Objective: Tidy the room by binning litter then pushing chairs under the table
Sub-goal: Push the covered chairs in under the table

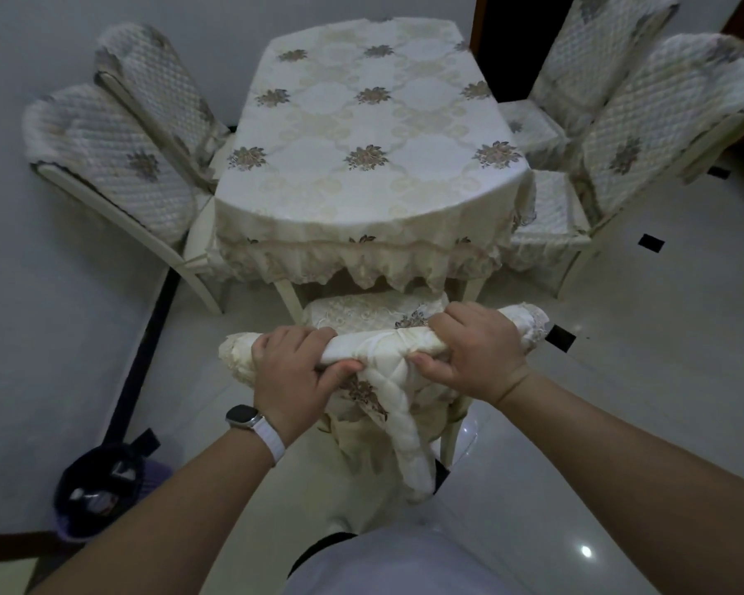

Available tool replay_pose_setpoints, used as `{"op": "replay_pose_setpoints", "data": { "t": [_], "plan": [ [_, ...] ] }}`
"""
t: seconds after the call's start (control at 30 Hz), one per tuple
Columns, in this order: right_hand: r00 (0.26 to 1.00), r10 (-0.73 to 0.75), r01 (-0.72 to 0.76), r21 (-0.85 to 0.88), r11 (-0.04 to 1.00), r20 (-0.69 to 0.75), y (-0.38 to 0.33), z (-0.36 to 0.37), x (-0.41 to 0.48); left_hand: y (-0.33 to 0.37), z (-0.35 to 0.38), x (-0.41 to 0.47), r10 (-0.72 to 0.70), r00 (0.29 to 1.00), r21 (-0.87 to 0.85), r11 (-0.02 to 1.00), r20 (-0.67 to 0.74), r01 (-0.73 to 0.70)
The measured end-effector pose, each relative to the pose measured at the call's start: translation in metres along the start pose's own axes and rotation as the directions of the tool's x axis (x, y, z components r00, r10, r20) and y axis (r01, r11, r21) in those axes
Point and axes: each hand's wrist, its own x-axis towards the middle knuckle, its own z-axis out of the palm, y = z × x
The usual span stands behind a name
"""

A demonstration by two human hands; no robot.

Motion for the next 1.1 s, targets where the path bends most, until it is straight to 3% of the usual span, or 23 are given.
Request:
{"op": "replay_pose_setpoints", "data": {
  "t": [0.3, 0.87, 1.1],
  "plan": [
    [1.0, 0.007, -0.007, 0.003, 1.0, 0.006, 0.002, 0.029, 0.005, -0.028, 0.017, 0.015, 0.02, 0.997, -0.069, 0.997, 0.076, -0.015],
    [0.997, 0.061, -0.057, -0.076, 0.995, 0.047, 0.011, 0.084, 0.076, -0.101, 0.038, 0.094, 0.046, 0.994, -0.153, 0.988, 0.095, -0.031],
    [0.987, 0.057, -0.044, -0.086, 0.995, 0.153, 0.026, 0.104, 0.086, -0.117, 0.056, 0.107, 0.047, 0.991, -0.164, 0.986, 0.129, -0.025]
  ]
}}
